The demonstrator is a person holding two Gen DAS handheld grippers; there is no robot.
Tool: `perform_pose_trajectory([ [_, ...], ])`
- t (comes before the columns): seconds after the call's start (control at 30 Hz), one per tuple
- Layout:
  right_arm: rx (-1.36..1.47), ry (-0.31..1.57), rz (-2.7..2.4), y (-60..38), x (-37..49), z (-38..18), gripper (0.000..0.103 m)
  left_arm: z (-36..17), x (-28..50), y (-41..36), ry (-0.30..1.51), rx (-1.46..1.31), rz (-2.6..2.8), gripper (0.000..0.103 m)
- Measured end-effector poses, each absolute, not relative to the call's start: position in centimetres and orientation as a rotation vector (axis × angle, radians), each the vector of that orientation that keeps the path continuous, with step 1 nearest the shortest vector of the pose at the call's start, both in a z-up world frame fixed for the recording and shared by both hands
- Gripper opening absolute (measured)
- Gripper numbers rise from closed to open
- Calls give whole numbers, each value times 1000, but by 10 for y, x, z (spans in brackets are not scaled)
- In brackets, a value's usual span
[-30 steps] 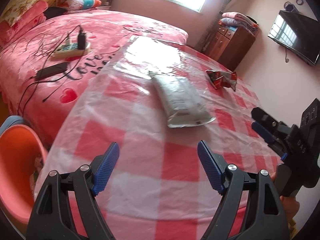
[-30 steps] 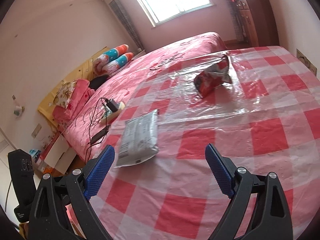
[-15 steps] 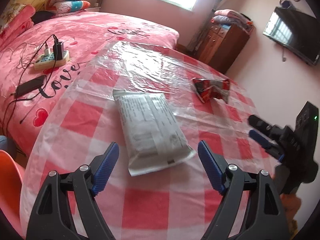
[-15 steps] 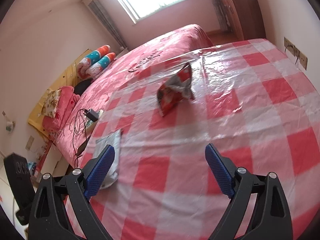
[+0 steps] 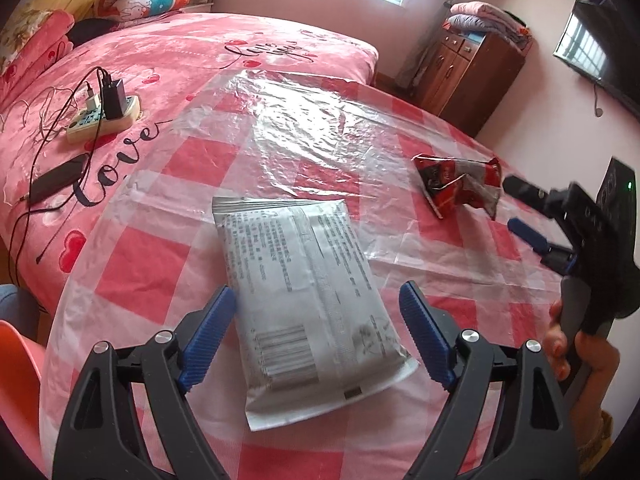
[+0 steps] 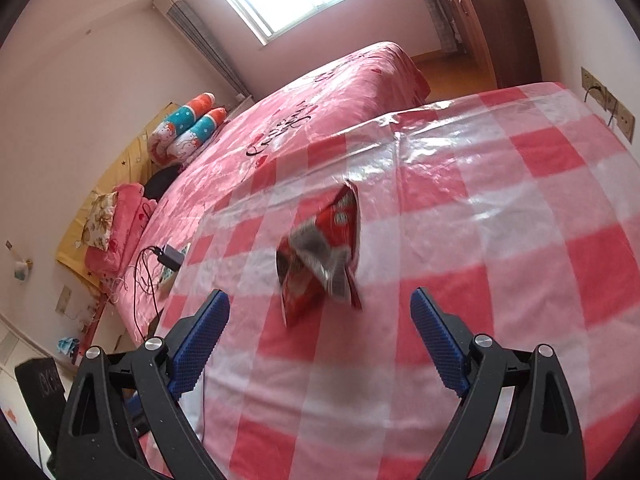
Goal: Collect trash
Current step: 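Grasp the white paper packet with the left gripper while the right gripper grasps the red chip bag, then lift both items and carry them toward the orange bucket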
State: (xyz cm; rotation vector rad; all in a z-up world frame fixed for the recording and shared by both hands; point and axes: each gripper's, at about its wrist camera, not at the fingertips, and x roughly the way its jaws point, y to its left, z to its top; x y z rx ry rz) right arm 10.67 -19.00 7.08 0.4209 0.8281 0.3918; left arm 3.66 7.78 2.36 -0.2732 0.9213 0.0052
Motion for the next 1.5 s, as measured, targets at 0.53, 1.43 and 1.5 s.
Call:
perform_pose_trajectory([
  [0.53,420,878,385,-171,145,56,91,6,55,71,936,-191,46,91],
  [1.43,217,826,392,-143,130,63,45,5,47,67,904,-146,84,83],
  [1.5,212,815,394,-143,128,65,45,5,45,68,903,-143,83,83],
])
